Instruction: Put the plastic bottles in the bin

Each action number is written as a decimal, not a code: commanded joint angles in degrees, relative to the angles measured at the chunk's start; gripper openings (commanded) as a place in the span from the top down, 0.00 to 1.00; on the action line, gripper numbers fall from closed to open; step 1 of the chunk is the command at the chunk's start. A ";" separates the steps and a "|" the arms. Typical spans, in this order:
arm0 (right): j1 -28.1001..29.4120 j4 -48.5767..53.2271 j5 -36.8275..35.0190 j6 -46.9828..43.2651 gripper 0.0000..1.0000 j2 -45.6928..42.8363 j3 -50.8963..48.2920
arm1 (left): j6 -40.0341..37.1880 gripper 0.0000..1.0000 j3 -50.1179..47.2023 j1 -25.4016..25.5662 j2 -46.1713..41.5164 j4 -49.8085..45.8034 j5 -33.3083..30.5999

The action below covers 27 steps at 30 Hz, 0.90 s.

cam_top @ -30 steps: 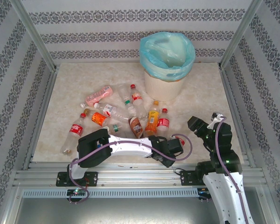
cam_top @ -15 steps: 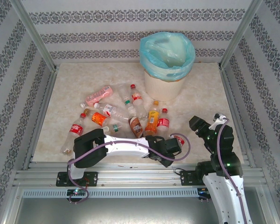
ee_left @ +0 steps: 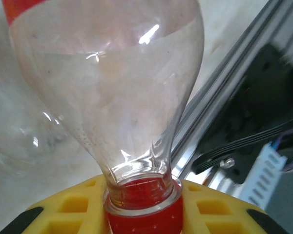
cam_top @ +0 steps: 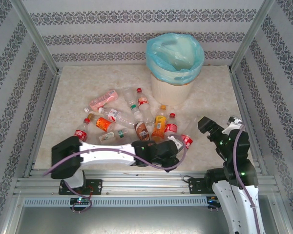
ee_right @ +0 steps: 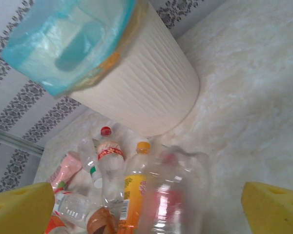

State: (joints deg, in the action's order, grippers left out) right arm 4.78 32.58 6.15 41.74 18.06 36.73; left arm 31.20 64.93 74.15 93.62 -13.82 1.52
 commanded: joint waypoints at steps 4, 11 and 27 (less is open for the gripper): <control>0.73 -2.12 11.04 0.59 0.02 8.70 4.46 | -7.78 0.80 -3.16 -0.24 -6.49 6.97 -8.26; 0.94 -8.24 22.63 2.27 0.05 15.02 5.21 | -10.98 0.80 -6.01 -0.27 -10.19 10.24 -8.08; 1.54 -7.70 29.70 -2.62 0.30 19.99 8.58 | -13.82 0.79 -13.85 -0.23 -15.80 16.41 -6.66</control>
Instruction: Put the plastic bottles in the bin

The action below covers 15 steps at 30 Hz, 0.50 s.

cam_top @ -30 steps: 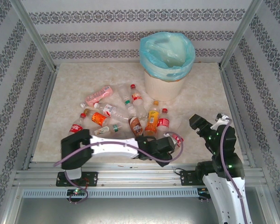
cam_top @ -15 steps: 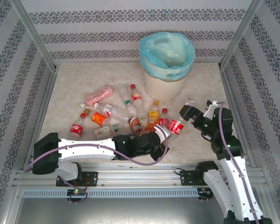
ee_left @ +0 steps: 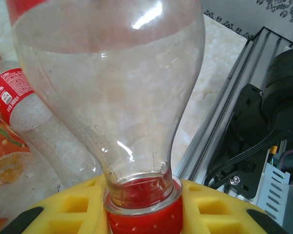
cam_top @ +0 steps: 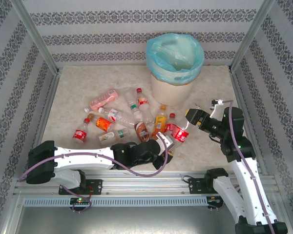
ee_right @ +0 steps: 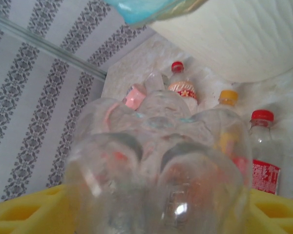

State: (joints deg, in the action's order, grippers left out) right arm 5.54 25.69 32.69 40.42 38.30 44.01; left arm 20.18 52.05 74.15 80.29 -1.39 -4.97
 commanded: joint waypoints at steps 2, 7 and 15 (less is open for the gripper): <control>0.87 -1.17 3.31 -1.48 0.33 -0.59 1.25 | -3.65 0.79 -1.54 -0.24 -3.10 4.25 0.05; 0.85 -2.84 3.47 -1.27 0.44 -1.82 0.95 | -5.28 0.77 -1.39 -0.29 -3.50 3.04 -0.03; 1.00 -5.01 4.77 -1.31 0.65 -2.36 2.20 | -5.92 0.71 -2.58 -0.28 -5.29 4.91 -0.63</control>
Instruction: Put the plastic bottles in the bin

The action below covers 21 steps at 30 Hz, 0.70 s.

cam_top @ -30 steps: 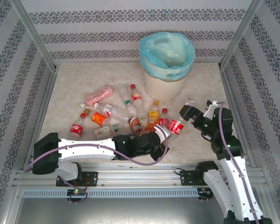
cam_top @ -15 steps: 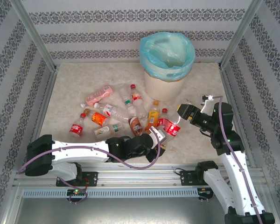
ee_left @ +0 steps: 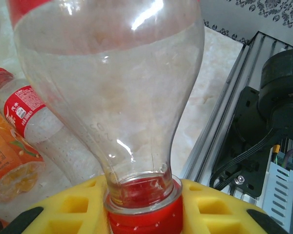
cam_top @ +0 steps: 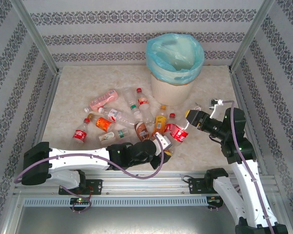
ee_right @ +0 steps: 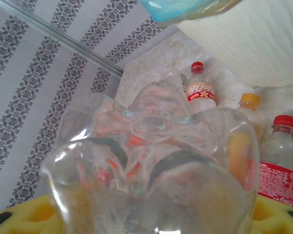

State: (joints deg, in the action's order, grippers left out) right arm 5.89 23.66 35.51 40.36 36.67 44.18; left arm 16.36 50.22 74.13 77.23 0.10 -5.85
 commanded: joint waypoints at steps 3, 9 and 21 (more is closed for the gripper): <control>0.70 -3.48 2.02 -0.97 0.75 -0.71 2.48 | -2.95 0.68 -1.16 -0.21 -3.15 3.70 -0.18; 1.11 -3.97 1.54 -0.72 1.00 -0.14 3.50 | -3.78 0.42 -2.45 -0.21 -5.58 5.18 -2.33; 3.63 -3.71 -2.19 -1.82 1.00 4.43 12.28 | -9.78 0.12 -3.39 -0.48 -9.33 8.76 -8.33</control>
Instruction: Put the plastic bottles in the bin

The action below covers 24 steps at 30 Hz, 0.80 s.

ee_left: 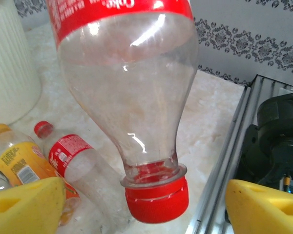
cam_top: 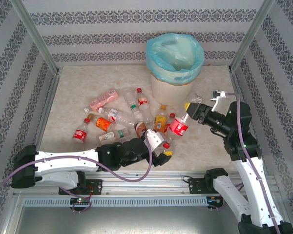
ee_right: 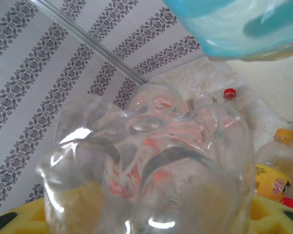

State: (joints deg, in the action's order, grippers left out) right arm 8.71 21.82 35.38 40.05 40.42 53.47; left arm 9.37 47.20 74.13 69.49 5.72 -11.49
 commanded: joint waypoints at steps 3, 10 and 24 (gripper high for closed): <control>1.77 -1.79 -4.51 -2.71 1.00 2.33 5.32 | -4.07 0.08 -0.70 -0.70 -2.99 3.81 -3.58; 4.88 -2.05 -12.49 -6.63 1.00 8.54 13.69 | -5.00 0.03 -2.78 -0.80 -8.04 5.31 -7.03; 14.39 -17.99 -39.29 -25.88 1.00 32.08 43.91 | -8.82 0.03 -6.56 -3.70 -17.88 2.81 -25.87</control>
State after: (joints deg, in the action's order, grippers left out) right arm 22.00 11.29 5.61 21.98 68.95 93.47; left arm 2.11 41.36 71.75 52.01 9.06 -33.21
